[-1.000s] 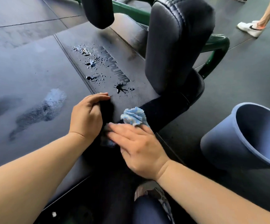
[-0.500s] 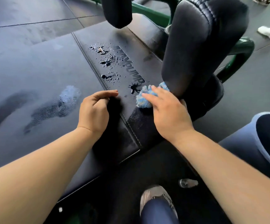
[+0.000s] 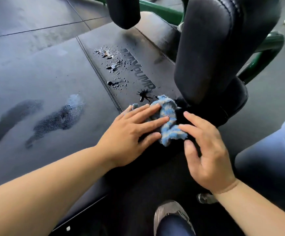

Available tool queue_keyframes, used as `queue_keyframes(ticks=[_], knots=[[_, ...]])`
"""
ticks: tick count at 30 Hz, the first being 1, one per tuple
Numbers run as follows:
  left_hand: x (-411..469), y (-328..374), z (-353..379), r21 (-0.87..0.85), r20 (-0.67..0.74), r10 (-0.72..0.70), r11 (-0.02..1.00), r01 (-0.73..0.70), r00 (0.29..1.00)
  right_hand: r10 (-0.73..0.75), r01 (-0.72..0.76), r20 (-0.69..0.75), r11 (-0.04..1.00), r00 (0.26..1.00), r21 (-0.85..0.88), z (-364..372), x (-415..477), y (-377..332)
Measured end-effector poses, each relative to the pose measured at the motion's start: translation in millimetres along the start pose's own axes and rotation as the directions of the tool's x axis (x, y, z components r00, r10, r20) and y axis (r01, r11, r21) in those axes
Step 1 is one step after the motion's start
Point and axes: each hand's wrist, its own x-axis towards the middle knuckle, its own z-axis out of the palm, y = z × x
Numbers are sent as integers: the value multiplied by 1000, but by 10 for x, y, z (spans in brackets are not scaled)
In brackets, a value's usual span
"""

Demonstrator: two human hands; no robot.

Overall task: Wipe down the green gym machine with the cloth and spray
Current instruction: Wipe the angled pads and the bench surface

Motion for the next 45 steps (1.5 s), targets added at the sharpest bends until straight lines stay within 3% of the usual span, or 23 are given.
queue_keyframes(ticks=[3, 5, 8, 10, 13, 15, 16, 18, 20, 21, 22, 25, 27, 29, 30, 32, 34, 35, 38, 41, 43, 45], knots=[[279, -253, -44, 0, 46, -38, 999, 38, 998, 127, -138, -88, 982, 988, -131, -73, 73, 331], [580, -461, -123, 32, 5, -209, 977, 209, 978, 192, -206, -92, 962, 977, -181, -45, 254, 471], [992, -387, -124, -5, -87, -482, 875, 483, 872, 309, -324, -99, 922, 946, -211, -24, 449, 538], [952, -75, -21, -92, -93, -414, 909, 406, 906, 339, -353, -96, 906, 936, -234, -3, 442, 535], [518, 339, 144, -160, -32, -94, 983, 87, 995, 332, -348, -105, 908, 937, -234, 13, 412, 547], [453, 233, 131, -145, 4, 58, 988, -57, 998, 334, -353, -118, 903, 935, -245, 24, 410, 571], [535, 78, 102, -104, -10, 53, 993, -54, 999, 344, -363, -121, 899, 931, -244, 23, 409, 571], [748, -239, 12, 11, -89, -190, 981, 192, 978, 352, -371, -123, 903, 928, -218, 30, 415, 552], [944, -460, -69, 47, -155, -526, 841, 538, 836, 340, -358, -119, 911, 933, -207, 27, 412, 554], [978, -449, -51, 49, -156, -580, 804, 593, 799, 332, -349, -112, 914, 937, -208, 22, 408, 570], [956, -348, -24, 36, -156, -543, 832, 554, 825, 325, -341, -110, 916, 939, -211, 20, 403, 583], [545, 163, 146, -76, -38, -221, 973, 217, 975, 292, -315, -129, 923, 948, -221, 32, 393, 589], [221, 417, 185, -93, 93, 5, 996, 4, 996, 270, -299, -146, 924, 952, -239, 42, 383, 589], [250, 271, 144, -56, 143, 116, 992, -109, 983, 258, -291, -152, 921, 954, -258, 53, 378, 592], [365, 110, 120, 12, 108, 78, 997, -80, 991, 269, -299, -146, 919, 952, -258, 58, 382, 592], [650, -299, 15, 99, -31, -214, 971, 216, 976, 316, -337, -123, 907, 941, -254, 48, 397, 585], [772, -575, -140, 58, -116, -550, 827, 559, 827, 339, -350, -86, 901, 937, -255, 14, 420, 554], [742, -569, -160, 27, -131, -601, 793, 609, 788, 344, -344, -48, 900, 938, -269, -9, 427, 540], [416, -30, 12, -47, -111, -441, 897, 439, 890, 371, -321, 109, 891, 922, -322, -110, 468, 543], [4, 601, 136, -34, 16, -195, 980, 195, 981, 310, -181, 278, 896, 909, -406, -257, 517, 583], [20, 510, 125, 36, 113, -176, 984, 173, 978, 274, -122, 346, 907, 897, -403, -254, 505, 594], [259, 339, 52, 139, 140, -312, 946, 293, 940, 275, -141, 351, 921, 895, -362, -267, 505, 614]])
